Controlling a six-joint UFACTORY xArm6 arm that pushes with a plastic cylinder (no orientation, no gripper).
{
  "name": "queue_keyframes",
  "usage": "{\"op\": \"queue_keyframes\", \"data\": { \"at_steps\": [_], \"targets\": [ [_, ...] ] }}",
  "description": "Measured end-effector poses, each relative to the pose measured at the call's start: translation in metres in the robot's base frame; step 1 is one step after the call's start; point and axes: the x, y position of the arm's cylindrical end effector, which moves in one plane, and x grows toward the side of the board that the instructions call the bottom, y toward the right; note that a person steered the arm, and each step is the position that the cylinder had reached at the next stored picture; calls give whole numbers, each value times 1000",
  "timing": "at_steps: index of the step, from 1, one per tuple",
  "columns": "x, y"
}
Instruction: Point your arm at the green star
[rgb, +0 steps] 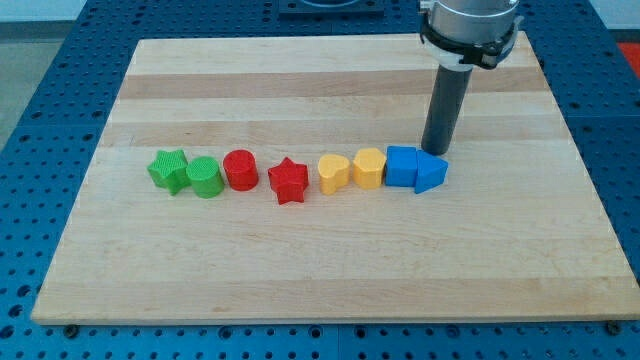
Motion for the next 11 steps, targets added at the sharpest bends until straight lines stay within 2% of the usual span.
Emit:
{"op": "queue_keyframes", "data": {
  "at_steps": [2,3,4,5,6,7,8,11],
  "targets": [
    [-14,1],
    [-65,-18],
    [-94,-80],
    [-84,-160],
    [-73,-201],
    [-73,-203],
    [-45,-259],
    [-22,-318]
  ]
}}
